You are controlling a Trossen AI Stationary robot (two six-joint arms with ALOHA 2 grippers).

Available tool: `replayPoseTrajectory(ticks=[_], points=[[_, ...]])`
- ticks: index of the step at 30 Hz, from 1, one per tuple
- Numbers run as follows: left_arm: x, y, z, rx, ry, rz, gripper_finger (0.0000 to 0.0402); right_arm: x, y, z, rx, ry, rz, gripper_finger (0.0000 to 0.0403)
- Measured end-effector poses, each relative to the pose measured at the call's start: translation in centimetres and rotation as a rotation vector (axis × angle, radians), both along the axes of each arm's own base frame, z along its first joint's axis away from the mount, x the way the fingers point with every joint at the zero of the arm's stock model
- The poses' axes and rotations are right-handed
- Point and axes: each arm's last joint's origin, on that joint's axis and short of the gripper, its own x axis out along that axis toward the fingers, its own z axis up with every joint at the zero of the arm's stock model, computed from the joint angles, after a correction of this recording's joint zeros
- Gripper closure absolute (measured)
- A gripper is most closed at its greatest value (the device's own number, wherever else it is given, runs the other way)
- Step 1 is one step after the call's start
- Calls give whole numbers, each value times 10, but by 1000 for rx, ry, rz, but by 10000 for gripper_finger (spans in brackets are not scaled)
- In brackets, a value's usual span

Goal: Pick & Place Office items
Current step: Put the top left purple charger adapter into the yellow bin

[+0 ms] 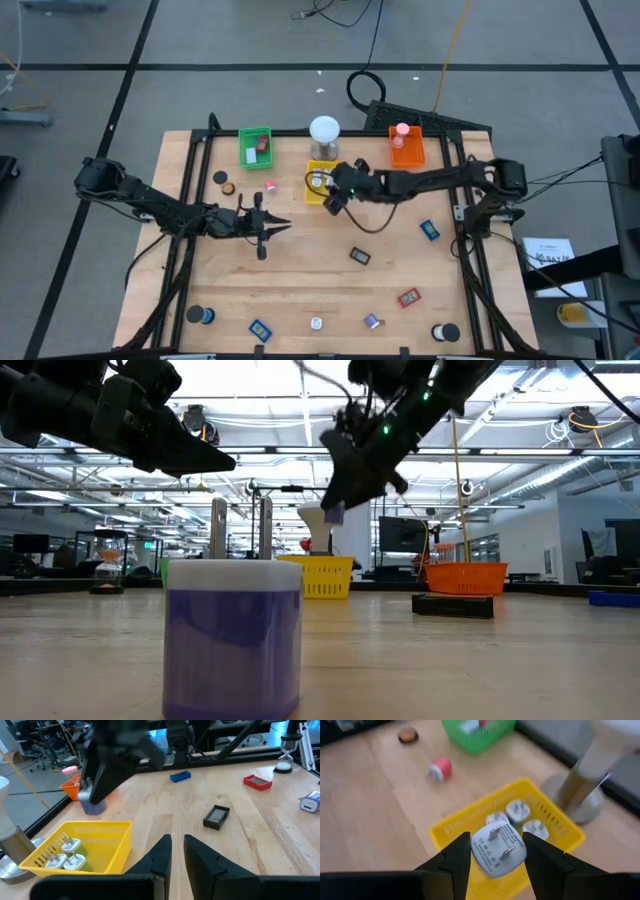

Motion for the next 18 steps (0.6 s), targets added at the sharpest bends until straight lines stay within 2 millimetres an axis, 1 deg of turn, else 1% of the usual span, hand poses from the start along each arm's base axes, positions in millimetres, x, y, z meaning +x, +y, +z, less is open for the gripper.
replayPoseTrajectory(ticks=[5, 8, 11, 14, 18], points=[[0, 0, 0, 0, 0, 0, 350, 7, -25, -24, 21, 52, 26, 249], [0, 0, 0, 0, -1, 0, 350, 11, -31, -38, 3, 85, 48, 254], [0, 0, 0, -1, -1, 0, 350, 14, -36, -46, -4, 101, 63, 255], [0, 0, 0, -5, -1, 1, 350, 18, -37, -47, -25, 66, 81, 250], [0, 0, 0, -5, -1, 0, 350, 17, -38, -49, -14, 81, 93, 251]])
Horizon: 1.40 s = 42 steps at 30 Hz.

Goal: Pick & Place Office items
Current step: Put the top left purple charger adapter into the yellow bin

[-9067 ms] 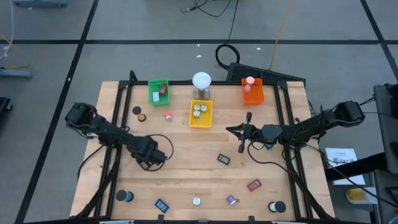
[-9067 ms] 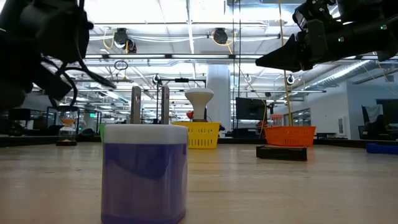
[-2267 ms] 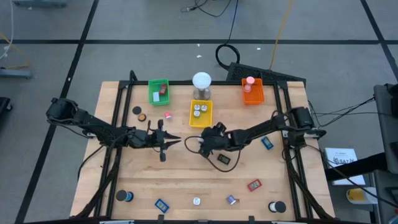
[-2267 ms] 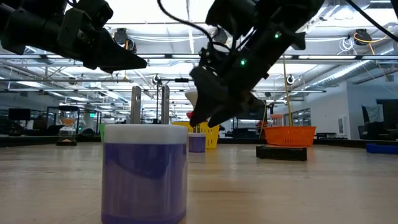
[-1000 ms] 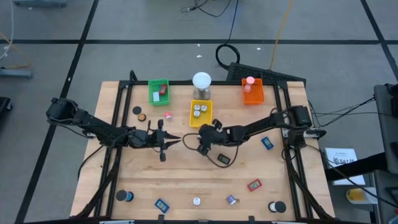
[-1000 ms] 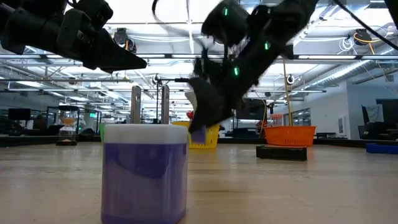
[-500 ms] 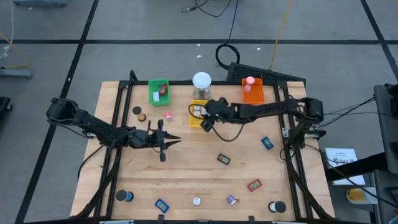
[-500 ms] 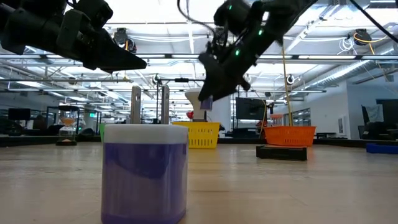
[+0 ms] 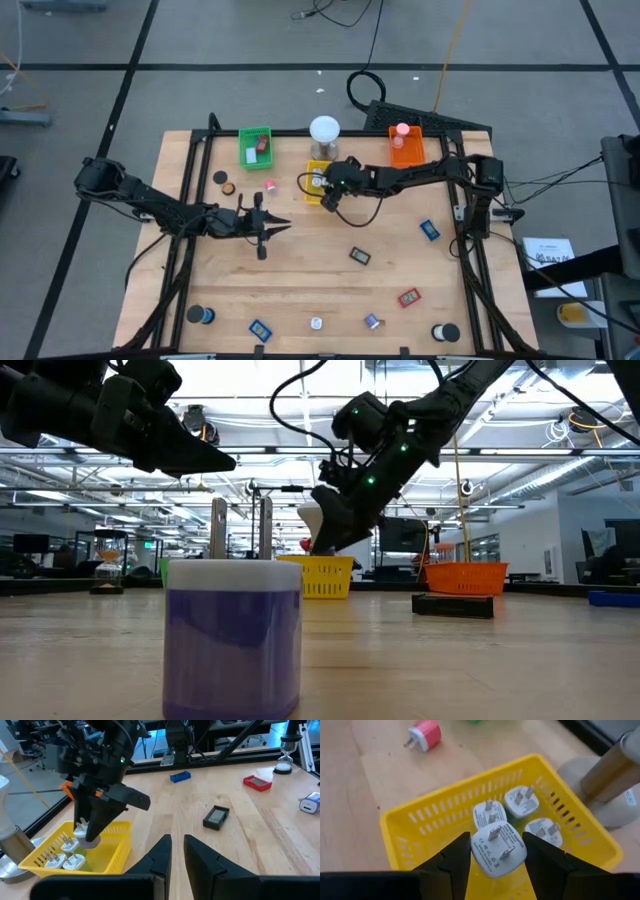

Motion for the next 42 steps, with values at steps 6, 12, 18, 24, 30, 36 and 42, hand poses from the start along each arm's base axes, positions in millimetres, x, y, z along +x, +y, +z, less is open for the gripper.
replayPoseTrajectory(ticks=[6, 12, 18, 24, 30, 36, 42], points=[[0, 0, 0, -1, 0, 0, 350, 0, 0, 0, -12, 4, 10, 252], [0, 0, 0, 0, 0, 0, 350, 4, -1, -21, -5, 49, 9, 253], [0, 0, 0, 0, 0, 0, 350, 7, -4, -23, -10, 26, 3, 244], [0, 0, 0, 0, 0, 0, 350, 6, -5, -23, -27, 32, 2, 237], [0, 0, 0, 0, 0, 0, 350, 5, -6, -23, -73, 55, -45, 235], [0, 0, 0, 0, 0, 0, 350, 5, -6, -23, -76, 54, -42, 234], [0, 0, 0, 0, 0, 0, 350, 5, -6, -23, -76, 55, -43, 234]])
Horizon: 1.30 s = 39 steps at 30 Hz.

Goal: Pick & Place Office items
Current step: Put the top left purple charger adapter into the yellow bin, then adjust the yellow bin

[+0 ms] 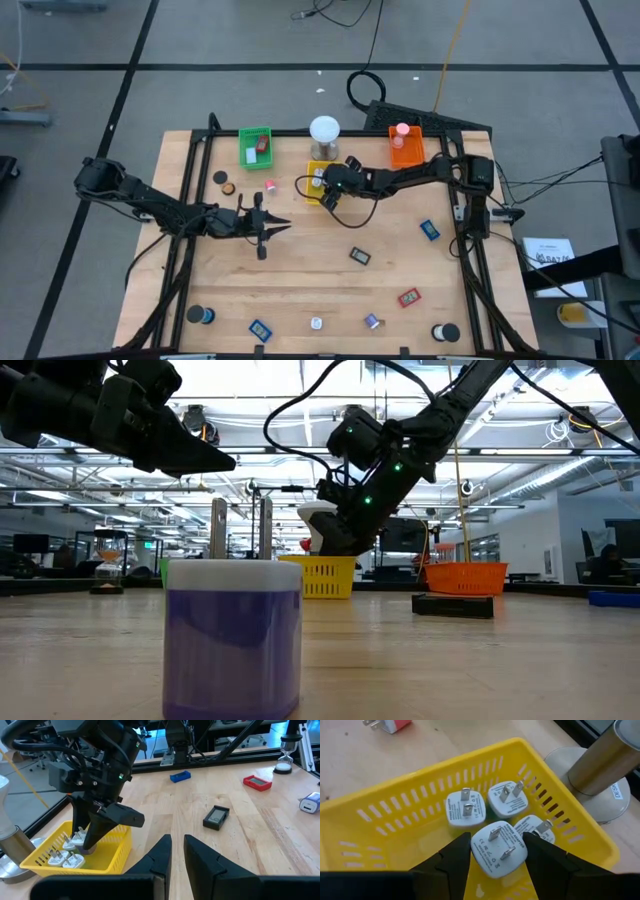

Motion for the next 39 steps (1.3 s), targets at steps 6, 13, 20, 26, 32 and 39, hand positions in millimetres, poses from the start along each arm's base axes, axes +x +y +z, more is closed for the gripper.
replayPoseTrajectory(ticks=[6, 13, 20, 26, 32, 39], points=[[0, 0, 0, 0, 0, 0, 350, -1, 0, -1, 3, 13, 0, 226], [0, 0, 0, 1, 0, 0, 350, -1, 0, -1, 15, 11, -14, 166], [0, 0, 0, 0, 0, 0, 350, -10, 2, 35, -67, -30, -18, 136], [0, 0, 0, -4, -1, 1, 350, -36, 22, 94, -74, -94, 22, 167], [0, 0, 0, -5, -1, 1, 350, -70, 43, 80, 18, 118, -53, 279], [0, 0, 0, -5, 0, 1, 350, -81, 46, 30, 151, 94, 1, 395]])
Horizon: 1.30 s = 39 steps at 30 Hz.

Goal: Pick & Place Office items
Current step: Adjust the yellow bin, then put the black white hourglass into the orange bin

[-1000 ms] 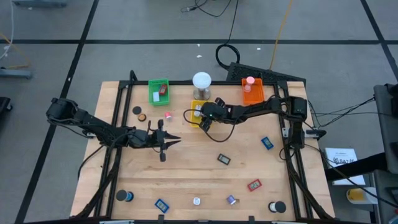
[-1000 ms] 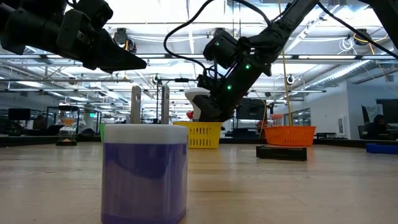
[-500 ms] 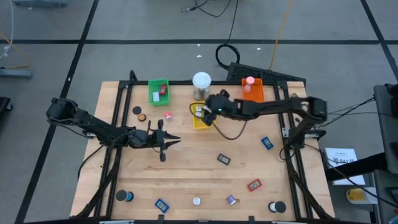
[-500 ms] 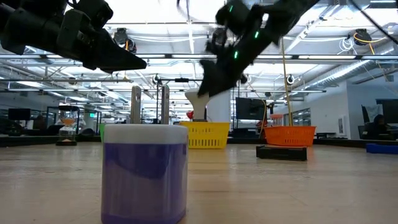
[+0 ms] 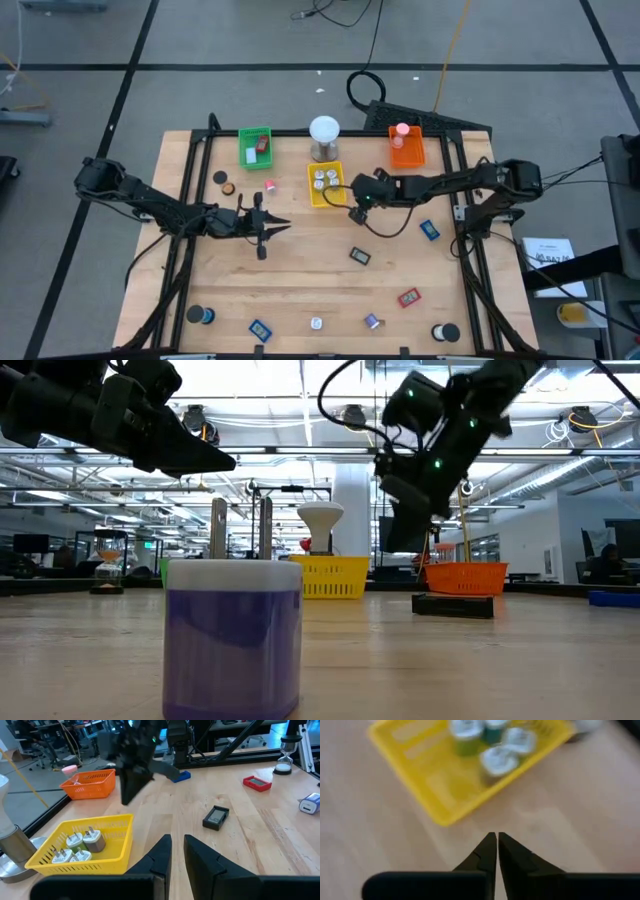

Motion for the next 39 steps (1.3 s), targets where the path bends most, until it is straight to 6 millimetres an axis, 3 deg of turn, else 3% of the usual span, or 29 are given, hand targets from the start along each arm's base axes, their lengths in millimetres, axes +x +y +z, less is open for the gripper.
replayPoseTrajectory(ticks=[4, 13, 23, 31, 39], points=[[0, 0, 0, 15, 2, -3, 350, 1, -2, -8, 14, -37, -4, 384], [0, 0, 0, 19, 2, -4, 350, 13, -3, -24, 44, -67, 65, 400], [0, 0, 0, 19, 2, -5, 350, 13, 2, -5, 22, -152, 98, 401], [0, 0, 2, -41, -23, 4, 350, -2, 42, 32, -28, -234, 235, 401], [1, -1, 8, -81, -90, 5, 350, -39, 96, 21, -82, -241, 318, 401]])
